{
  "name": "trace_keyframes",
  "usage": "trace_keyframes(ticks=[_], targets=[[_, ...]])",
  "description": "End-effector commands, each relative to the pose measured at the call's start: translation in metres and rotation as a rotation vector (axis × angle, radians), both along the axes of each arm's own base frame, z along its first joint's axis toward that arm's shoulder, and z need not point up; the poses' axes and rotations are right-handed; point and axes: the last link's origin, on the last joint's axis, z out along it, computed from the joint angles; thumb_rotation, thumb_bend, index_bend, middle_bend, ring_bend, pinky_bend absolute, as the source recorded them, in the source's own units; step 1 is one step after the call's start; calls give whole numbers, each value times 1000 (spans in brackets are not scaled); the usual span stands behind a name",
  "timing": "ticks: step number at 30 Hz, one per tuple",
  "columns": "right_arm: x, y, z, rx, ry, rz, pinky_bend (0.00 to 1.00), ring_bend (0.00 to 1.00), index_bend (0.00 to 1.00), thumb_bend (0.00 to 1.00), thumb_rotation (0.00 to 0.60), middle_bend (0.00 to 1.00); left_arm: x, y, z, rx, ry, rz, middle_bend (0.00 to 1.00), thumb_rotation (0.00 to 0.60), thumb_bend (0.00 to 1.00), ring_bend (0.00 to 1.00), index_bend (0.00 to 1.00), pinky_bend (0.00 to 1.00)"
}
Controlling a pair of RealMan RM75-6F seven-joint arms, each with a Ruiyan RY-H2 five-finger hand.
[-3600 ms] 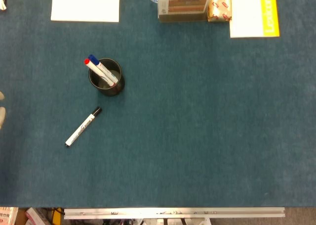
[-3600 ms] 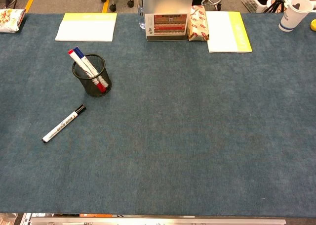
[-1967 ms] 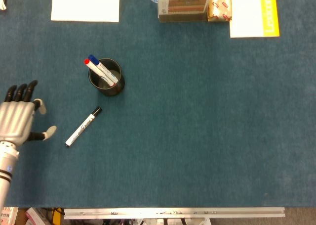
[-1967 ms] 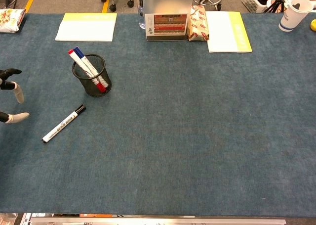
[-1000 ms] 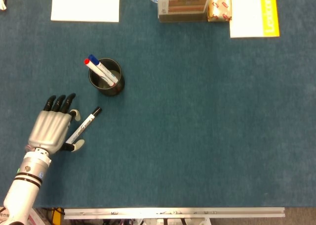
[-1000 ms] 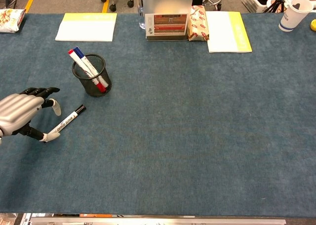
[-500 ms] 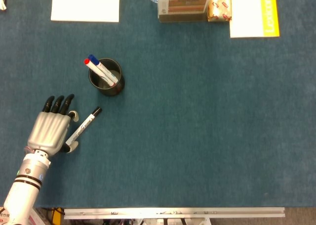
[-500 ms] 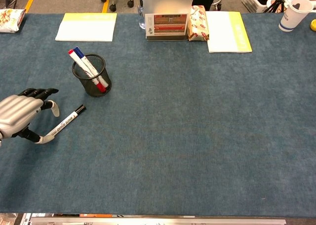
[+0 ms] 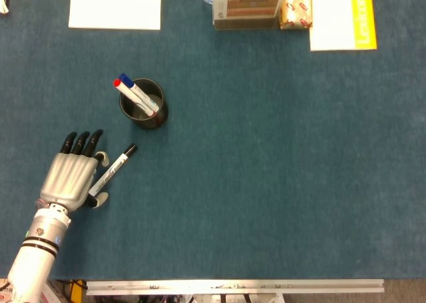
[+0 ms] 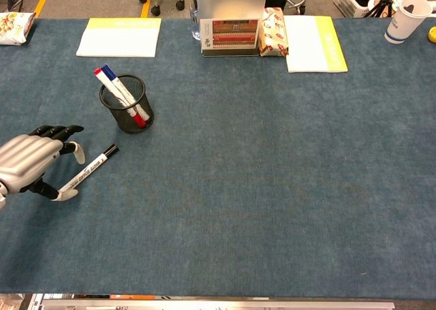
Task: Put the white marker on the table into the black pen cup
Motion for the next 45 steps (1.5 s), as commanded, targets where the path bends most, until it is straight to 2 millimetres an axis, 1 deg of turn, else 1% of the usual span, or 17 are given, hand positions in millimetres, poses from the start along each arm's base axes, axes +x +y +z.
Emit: trace_keyframes(ticks=[1,7,18,23,27,32,34,37,45], targets=[[0,0,0,0,0,0,691,449,335,572,600,335,-1,0,0,1,1,1,0,517,186,0,333,0],[-1,0,0,4,3,-8,691,449,335,572,600,339,-5,-3,1,10,8,11,0,539,186,0,333,0],[-1,1,1,5,6,-13,691,449,335,572,600,347,-7,-2,-2,12,4,11,0,540,186,0,333,0],[-1,1,1,5,7,-14,691,449,335,572,600,357,-11,-1,-1,25,28,-11,0,542,186,0,332,0],[-1,1,1,6,7,-16,691,449,335,572,600,363,-15,1,4,47,71,-41,0,564,186,0,332,0],[0,1,2,6,8,-16,691,449,335,571,600,367,-17,5,17,86,126,-74,0,596,186,0,332,0],[0,1,2,6,8,-16,691,449,335,571,600,368,-15,7,22,98,137,-81,0,598,186,0,332,0],[-1,1,1,9,10,-17,691,449,335,572,600,369,-9,8,24,100,117,-87,0,600,186,0,333,0],[-1,1,1,12,12,-19,691,449,335,572,600,369,1,7,13,78,60,-86,0,600,186,0,333,0]])
